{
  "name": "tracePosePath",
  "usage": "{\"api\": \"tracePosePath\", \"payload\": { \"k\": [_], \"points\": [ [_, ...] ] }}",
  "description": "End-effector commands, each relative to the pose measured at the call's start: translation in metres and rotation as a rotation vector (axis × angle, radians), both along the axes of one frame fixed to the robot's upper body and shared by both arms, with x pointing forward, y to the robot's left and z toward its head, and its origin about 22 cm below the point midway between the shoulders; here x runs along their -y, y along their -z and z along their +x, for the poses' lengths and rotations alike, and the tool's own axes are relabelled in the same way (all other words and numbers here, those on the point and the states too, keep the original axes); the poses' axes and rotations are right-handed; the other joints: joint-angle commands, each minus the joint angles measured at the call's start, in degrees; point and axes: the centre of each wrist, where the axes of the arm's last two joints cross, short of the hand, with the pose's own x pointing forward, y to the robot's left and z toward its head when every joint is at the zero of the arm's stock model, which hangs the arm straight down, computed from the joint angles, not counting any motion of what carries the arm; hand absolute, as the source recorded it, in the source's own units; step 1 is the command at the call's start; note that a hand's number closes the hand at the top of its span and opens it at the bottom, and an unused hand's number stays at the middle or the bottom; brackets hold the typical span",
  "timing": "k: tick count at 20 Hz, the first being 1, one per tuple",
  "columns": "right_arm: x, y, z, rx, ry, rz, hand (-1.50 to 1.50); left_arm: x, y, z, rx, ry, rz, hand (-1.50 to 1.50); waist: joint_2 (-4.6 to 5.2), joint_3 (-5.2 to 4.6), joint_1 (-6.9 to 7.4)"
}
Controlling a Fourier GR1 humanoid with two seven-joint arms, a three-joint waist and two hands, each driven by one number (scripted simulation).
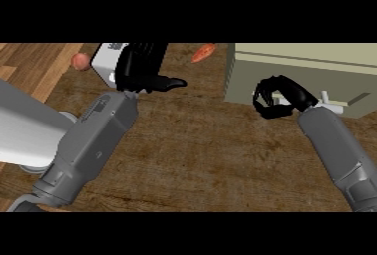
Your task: Pick up the cup, place it into the drawer and close the drawer
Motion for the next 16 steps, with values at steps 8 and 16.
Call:
{"api": "tracePosePath", "payload": {
  "k": [8,16],
  "points": [
    [0.045,-0.087,0.03,0.139,0.164,0.035,1.5,-0.018,0.009,-0.007,-0.008,0.048,0.006,-1.5,1.07,-0.37,4.02],
    [0.056,-0.097,0.027,0.129,0.146,0.082,1.5,-0.016,0.008,-0.009,0.002,0.067,-0.027,-1.5,1.24,-0.43,4.29]
  ]
}}
